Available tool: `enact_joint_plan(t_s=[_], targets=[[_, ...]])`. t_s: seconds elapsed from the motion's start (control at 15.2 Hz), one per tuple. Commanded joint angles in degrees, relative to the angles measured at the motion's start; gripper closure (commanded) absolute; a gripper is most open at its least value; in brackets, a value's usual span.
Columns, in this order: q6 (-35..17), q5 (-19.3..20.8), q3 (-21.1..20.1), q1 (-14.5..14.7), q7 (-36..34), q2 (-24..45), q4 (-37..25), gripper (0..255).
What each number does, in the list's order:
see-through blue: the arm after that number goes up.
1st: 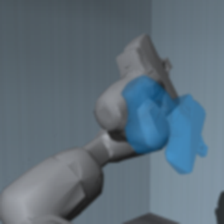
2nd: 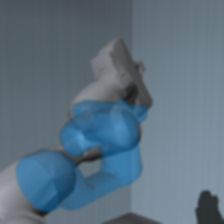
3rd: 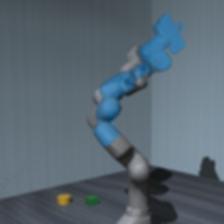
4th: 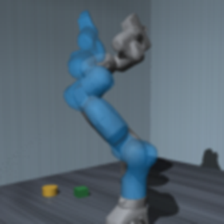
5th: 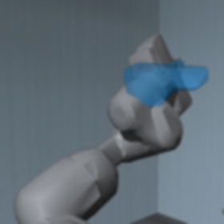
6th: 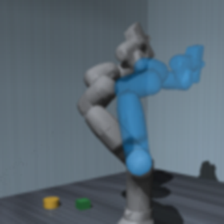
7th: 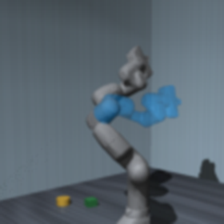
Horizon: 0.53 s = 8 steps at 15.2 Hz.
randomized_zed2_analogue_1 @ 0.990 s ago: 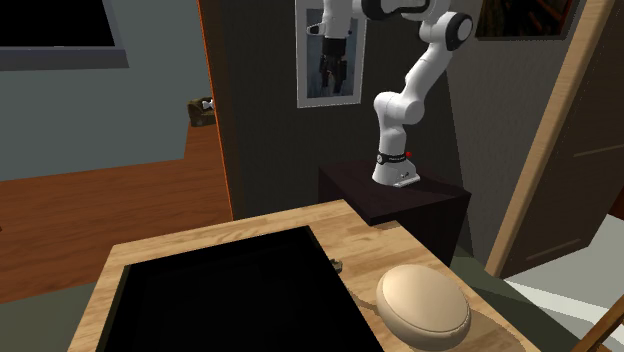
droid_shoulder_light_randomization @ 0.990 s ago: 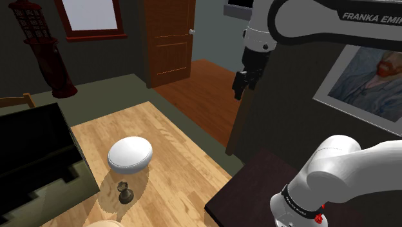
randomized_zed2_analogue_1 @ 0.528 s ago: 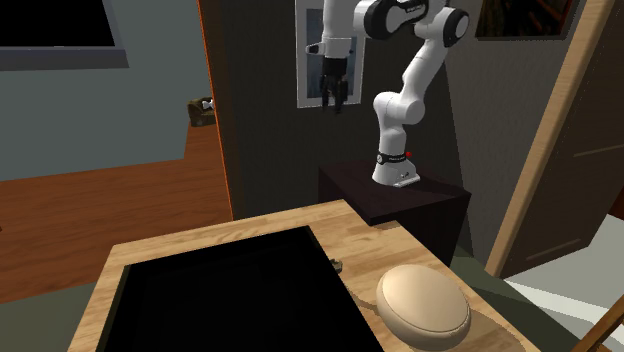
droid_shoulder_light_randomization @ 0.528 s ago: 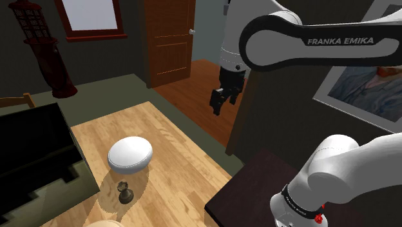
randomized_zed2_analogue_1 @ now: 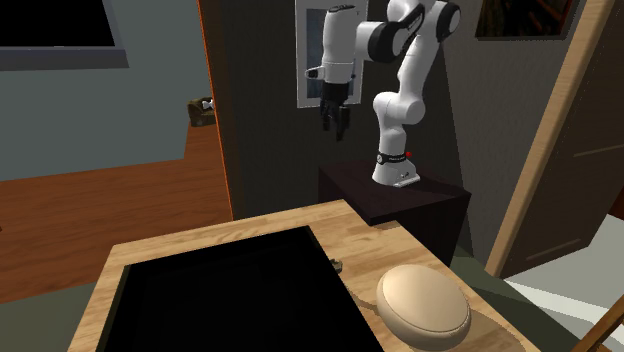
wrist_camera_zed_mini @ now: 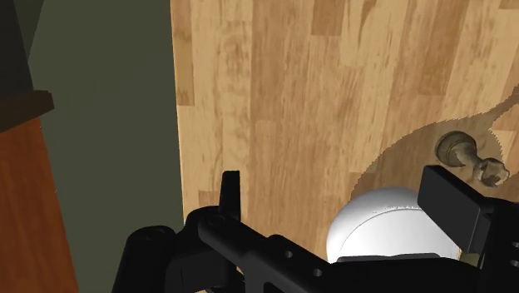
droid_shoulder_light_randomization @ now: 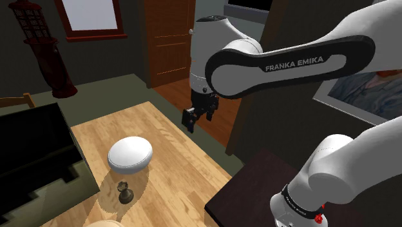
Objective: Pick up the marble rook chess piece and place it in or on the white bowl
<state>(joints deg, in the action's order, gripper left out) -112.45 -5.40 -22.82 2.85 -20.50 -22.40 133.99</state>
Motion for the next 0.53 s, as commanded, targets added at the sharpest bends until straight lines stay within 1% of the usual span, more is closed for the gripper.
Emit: enact_joint_plan(t_s=[0.0, 0.26, 0.46], targets=[[-2.74, 0.33, -1.97, 0.12, -2.56, 3.5, -0.74, 0], [-7.27, 2.56, -5.71, 0.24, -8.25, 11.41, -3.69, 0], [-10.12, 5.57, -8.06, 0.57, -13.05, 17.97, -6.68, 0]])
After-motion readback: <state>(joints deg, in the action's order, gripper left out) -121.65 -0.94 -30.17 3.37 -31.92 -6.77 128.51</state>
